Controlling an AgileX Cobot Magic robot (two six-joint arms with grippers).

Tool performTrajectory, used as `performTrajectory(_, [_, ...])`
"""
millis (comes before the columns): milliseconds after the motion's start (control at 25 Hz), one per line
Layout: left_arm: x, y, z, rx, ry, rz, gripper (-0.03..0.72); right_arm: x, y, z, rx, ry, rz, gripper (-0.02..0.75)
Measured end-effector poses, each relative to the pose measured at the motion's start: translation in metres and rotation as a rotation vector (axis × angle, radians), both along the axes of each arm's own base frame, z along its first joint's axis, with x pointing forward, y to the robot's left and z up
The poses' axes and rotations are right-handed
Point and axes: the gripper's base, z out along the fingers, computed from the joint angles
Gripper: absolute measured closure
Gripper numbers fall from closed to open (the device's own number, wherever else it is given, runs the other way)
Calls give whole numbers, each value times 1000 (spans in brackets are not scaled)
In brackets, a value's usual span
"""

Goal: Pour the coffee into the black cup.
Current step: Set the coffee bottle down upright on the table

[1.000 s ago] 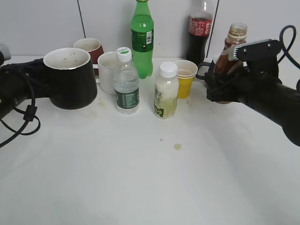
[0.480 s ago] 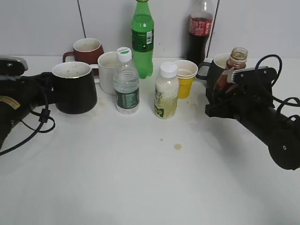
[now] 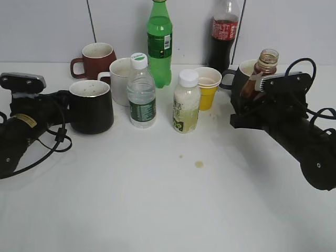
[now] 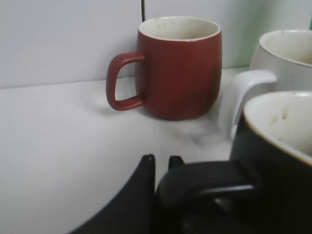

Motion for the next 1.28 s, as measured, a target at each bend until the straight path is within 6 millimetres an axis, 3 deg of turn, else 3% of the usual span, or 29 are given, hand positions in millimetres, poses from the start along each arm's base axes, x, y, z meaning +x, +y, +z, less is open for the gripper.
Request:
performTrajectory(320, [0,4,-1,-6,6,44,631,0,0,1,1,-6,0,236])
performTrajectory(680, [-3,4,0,-19,-10,44,543,0,0,1,0,-7,0,236])
performTrajectory(960, [-23,9,-9,-11,44,51,430,0,0,1,-1,-8,0,235])
performTrajectory(1280, [-47,14,5,-8,59,50,407,-1,0,-8,-9,16,0,236])
